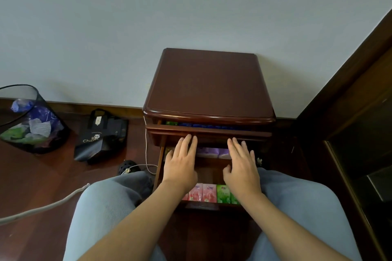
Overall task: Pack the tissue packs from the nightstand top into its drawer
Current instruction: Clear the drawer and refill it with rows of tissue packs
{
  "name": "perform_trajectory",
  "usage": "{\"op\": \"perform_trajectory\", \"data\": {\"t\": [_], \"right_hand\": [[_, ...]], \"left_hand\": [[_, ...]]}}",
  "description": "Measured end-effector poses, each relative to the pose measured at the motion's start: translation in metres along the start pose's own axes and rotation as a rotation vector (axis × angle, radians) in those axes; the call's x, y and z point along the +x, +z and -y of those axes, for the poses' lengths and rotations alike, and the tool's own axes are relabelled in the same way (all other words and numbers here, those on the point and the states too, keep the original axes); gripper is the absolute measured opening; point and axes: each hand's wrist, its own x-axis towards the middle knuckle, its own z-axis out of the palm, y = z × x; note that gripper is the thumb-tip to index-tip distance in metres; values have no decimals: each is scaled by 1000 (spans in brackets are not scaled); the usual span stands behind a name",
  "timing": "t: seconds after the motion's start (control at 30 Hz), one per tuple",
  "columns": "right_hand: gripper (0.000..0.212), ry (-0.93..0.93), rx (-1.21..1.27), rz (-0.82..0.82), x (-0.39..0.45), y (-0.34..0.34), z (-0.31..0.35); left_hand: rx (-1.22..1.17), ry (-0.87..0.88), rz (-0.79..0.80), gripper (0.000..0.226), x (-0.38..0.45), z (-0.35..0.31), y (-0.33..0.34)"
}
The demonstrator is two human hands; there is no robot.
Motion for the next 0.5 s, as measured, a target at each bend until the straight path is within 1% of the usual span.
{"op": "perform_trajectory", "data": {"t": [0.17, 0.3, 0.5], "right_hand": [[83, -25, -6, 56, 22, 3, -5], [86, -29, -9, 55, 33, 7, -6], [88, -31, -27, 58, 47, 14, -11]], "left_hand": [[18, 8, 33, 102, 16, 5, -5], [27, 14, 51, 102, 28, 8, -7], [56, 17, 32, 97, 39, 10, -7]]}}
